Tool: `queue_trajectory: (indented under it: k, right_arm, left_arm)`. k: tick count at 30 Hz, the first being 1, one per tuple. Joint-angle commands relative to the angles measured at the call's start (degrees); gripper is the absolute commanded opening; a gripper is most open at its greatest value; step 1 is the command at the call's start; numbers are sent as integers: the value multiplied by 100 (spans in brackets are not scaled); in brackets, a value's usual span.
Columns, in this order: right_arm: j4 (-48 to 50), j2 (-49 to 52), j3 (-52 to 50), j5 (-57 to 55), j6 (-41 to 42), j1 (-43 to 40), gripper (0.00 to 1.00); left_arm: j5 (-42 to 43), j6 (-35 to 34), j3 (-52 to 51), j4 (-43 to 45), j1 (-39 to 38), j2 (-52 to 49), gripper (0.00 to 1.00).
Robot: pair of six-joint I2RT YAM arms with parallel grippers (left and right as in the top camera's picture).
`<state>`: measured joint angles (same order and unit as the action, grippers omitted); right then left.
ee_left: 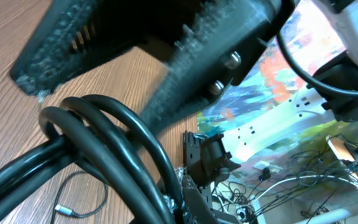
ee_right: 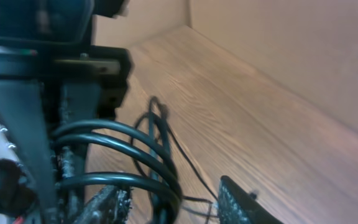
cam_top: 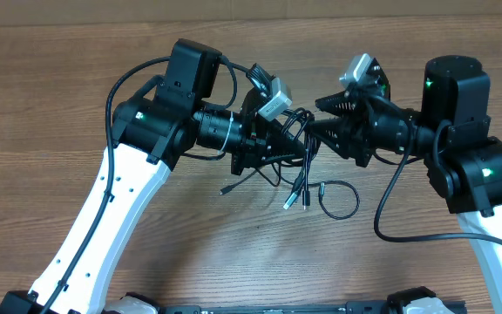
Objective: Untangle cables
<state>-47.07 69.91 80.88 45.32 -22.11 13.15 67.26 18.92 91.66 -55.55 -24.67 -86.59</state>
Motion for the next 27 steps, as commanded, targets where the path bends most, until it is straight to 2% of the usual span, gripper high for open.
queue_trajectory:
  k: [1,3,7,9,11,12,14,20,23,27]
  right_arm:
    - [81,-31,13,658,-402,-4,58]
    - [144,-31,13,671,-396,-4,62]
    - [280,-31,13,761,-396,-4,61]
    - [354,-31,13,776,-396,-4,49]
    - [435,-31,13,774,-393,-4,29]
    - [466,-31,13,772,-393,-4,17]
    - [505,-31,13,767,-393,-7,5]
    - [557,-31,13,240,-133,-7,4]
    - [752,-31,13,-973,968,-7,4]
    - [855,-31,13,-2249,1707,-7,4]
  left_arm:
    - [452,170,103,118,-37,72,4]
    - [476,170,103,166,-98,72,4]
    - [448,227,103,190,-289,72,4]
    - [378,234,101,190,-363,72,4]
    - [260,232,103,184,-398,72,4]
    - [210,229,103,184,-398,72,4]
    - [125,173,103,181,-396,72,4]
    - [122,74,103,98,-387,72,4]
    - [140,76,103,-35,-389,72,4]
    - [201,76,103,-203,-426,72,4]
